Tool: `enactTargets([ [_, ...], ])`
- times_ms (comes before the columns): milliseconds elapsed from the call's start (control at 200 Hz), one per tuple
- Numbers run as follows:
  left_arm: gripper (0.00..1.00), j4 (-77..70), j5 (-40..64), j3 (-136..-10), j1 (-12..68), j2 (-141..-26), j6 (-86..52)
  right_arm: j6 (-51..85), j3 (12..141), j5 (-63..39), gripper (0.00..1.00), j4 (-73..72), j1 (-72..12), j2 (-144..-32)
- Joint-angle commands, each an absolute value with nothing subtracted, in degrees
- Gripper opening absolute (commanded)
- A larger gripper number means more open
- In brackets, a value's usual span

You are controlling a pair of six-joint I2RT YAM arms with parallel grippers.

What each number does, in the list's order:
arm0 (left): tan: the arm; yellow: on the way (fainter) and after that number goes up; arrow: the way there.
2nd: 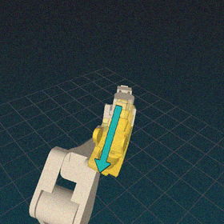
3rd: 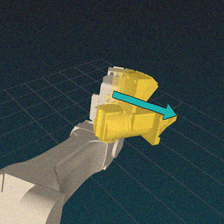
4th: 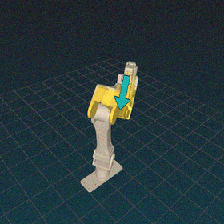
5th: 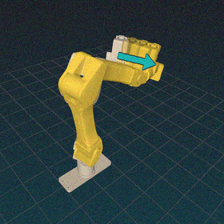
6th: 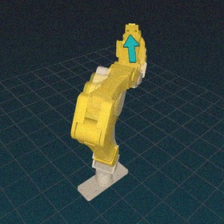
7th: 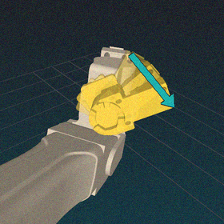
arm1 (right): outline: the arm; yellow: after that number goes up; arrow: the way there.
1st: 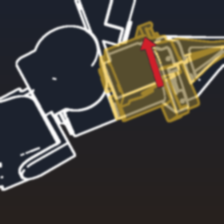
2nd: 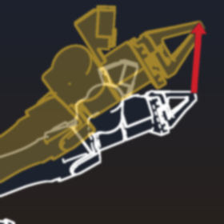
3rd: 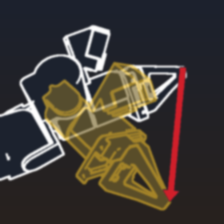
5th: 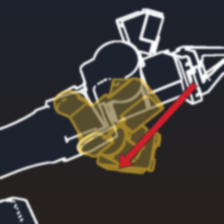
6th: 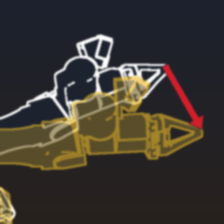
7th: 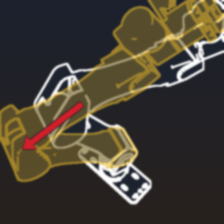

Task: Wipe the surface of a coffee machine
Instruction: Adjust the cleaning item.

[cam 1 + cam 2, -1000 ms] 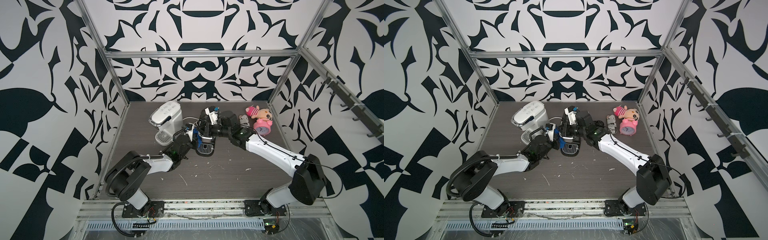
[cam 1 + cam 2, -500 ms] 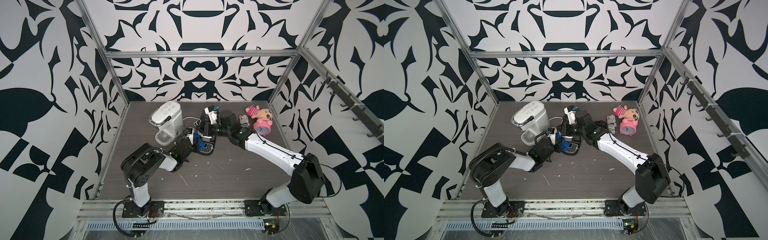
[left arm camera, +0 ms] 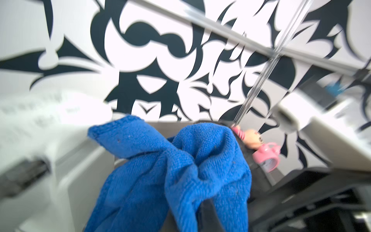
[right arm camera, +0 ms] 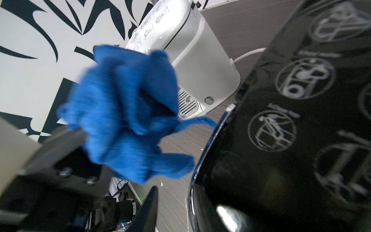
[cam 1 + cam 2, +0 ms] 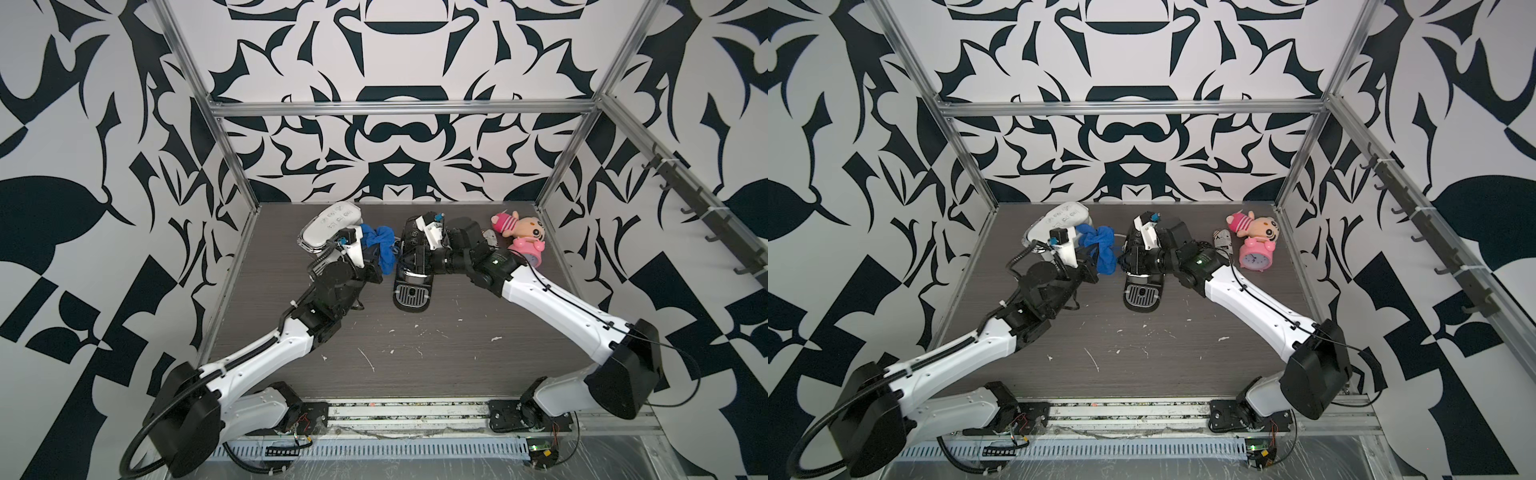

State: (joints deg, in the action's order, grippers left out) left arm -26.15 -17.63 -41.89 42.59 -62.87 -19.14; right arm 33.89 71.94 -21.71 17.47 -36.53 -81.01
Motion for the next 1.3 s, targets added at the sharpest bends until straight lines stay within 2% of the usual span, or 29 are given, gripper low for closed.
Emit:
enactTargets([
  [0, 0.00, -17.8, -11.3, -45.3, 42.2, -58.0, -14.5, 32.4, 74.2, -20.0, 0.48, 19.8, -36.0, -75.1],
  [130, 0.00, -12.8, 1.2, -50.5, 41.9, -56.0, -11.2, 33.0, 66.9, -24.1, 0.77, 7.7, -35.9, -66.3],
  [145, 0.00, -12.0, 2.9, -51.4, 42.0, -56.1, -11.1, 33.3, 65.7, -24.9, 0.85, 5.6, -35.9, -65.3],
  [175, 0.00, -11.0, 6.2, -52.7, 41.9, -56.2, -10.8, 34.4, 63.1, -26.5, 0.93, 0.8, -35.9, -63.3],
  [270, 0.00, -10.8, 16.3, -55.6, 41.9, -56.8, -10.9, 39.4, 56.6, -31.7, 0.96, -13.0, -35.9, -59.5],
  [380, 0.00, -11.5, 23.8, -57.7, 41.9, -57.9, -11.7, 43.9, 55.4, -38.8, 0.99, -21.2, -35.9, -60.0],
  [500, 0.00, -13.6, 31.5, -59.0, 41.9, -59.2, -13.0, 53.5, 54.8, -48.1, 0.99, -36.7, -36.0, -64.2],
  [630, 0.00, -16.1, 38.3, -60.0, 41.9, -60.5, -15.8, 65.6, 52.1, -50.9, 0.98, -57.5, -36.0, -68.3],
  [675, 0.00, -17.5, 40.0, -60.0, 42.0, -60.6, -17.1, 68.7, 51.6, -50.8, 0.91, -61.9, -36.0, -69.4],
  [785, 0.00, -20.2, 41.5, -59.0, 41.9, -60.3, -18.9, 72.3, 51.6, -51.2, 0.67, -68.1, -36.0, -71.2],
  [825, 0.00, -20.4, 41.2, -58.6, 41.9, -60.0, -18.9, 72.5, 51.7, -51.2, 0.62, -68.1, -36.0, -71.5],
  [875, 0.00, -20.0, 40.0, -58.1, 41.9, -59.3, -18.4, 72.4, 51.9, -51.7, 0.62, -67.5, -36.1, -71.5],
  [915, 0.00, -19.1, 38.6, -57.8, 41.9, -58.6, -17.1, 72.1, 52.1, -52.4, 0.66, -66.8, -36.0, -71.4],
  [960, 0.00, -17.9, 36.7, -57.5, 41.9, -57.6, -15.7, 71.3, 52.1, -53.1, 0.77, -64.7, -36.0, -70.9],
  [1020, 0.00, -16.3, 34.6, -57.4, 41.9, -56.4, -13.8, 68.6, 51.8, -53.5, 0.86, -60.5, -36.0, -69.3],
  [1105, 0.00, -15.3, 33.4, -57.5, 41.9, -55.0, -12.3, 62.7, 51.1, -52.6, 0.87, -52.1, -36.0, -66.1],
  [1180, 0.00, -15.2, 33.0, -57.4, 41.9, -54.8, -12.0, 55.9, 51.4, -51.0, 0.78, -41.7, -36.1, -63.3],
  [1290, 0.00, -15.4, 34.4, -57.3, 41.9, -56.1, -13.3, 51.1, 52.5, -50.5, 0.56, -34.7, -36.0, -61.9],
])
